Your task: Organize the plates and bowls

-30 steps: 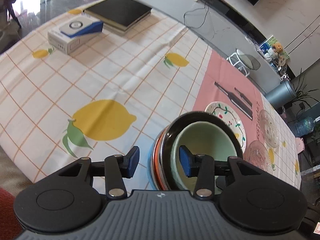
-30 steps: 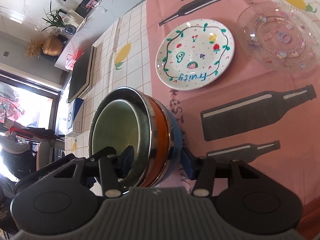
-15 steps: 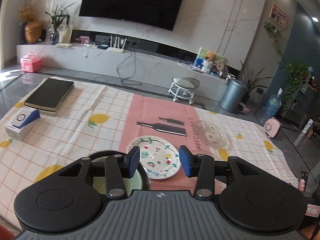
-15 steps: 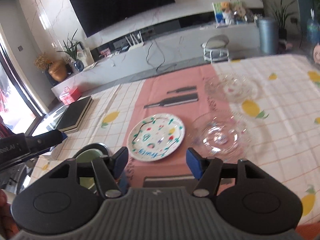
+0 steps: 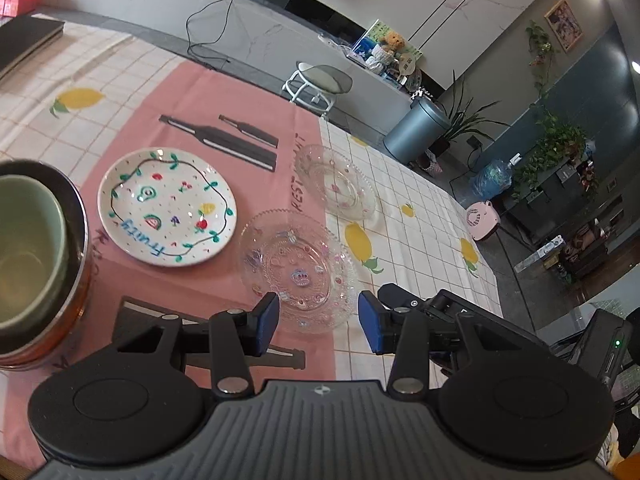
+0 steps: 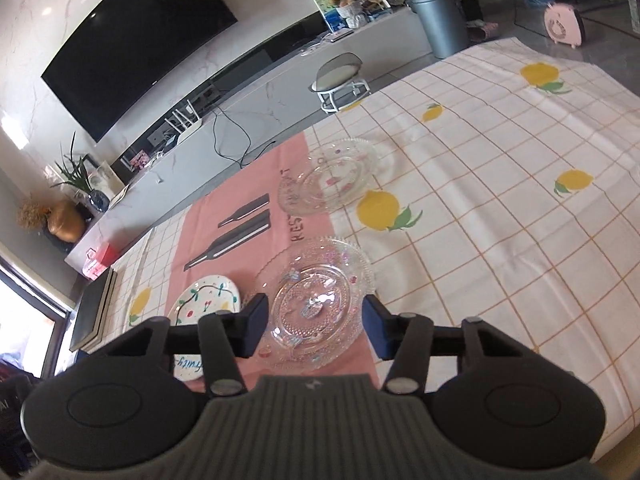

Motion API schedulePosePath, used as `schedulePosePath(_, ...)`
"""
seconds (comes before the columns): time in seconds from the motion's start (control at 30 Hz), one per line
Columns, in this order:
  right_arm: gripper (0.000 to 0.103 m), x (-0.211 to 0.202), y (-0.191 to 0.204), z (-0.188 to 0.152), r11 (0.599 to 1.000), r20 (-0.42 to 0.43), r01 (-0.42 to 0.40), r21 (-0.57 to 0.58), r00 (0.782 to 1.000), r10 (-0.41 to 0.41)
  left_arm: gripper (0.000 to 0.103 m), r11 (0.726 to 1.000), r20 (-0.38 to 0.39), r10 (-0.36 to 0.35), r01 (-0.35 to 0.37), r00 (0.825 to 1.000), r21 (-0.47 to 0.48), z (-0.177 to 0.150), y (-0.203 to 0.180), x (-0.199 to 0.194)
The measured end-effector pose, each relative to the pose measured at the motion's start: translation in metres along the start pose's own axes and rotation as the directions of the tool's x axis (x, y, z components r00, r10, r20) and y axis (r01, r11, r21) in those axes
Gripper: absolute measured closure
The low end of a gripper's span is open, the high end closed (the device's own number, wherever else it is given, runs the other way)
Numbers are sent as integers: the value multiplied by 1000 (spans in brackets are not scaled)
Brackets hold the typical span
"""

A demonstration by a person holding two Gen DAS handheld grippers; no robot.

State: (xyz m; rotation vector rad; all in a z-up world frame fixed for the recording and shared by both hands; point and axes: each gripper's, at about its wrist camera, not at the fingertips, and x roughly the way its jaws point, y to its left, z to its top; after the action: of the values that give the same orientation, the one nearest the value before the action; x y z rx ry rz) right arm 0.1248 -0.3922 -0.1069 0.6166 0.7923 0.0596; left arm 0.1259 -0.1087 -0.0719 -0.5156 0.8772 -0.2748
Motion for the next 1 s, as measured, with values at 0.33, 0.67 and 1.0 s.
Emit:
schedulePosePath(0.33, 70, 42, -28, 11, 990, -45, -19, 142, 999, 26, 55, 993, 18, 80, -78, 997, -84, 5, 15, 61)
schedulePosePath(0.67, 72, 68, -38, 23, 990, -94, 28, 138, 995, -15, 55, 984, -4, 143, -143, 990, -103, 4, 29, 86)
schedulePosePath(1.0, 82, 84, -47, 21, 984, -173, 16, 177, 985, 15, 66, 984, 4, 156, -155, 988, -91, 9, 32, 100)
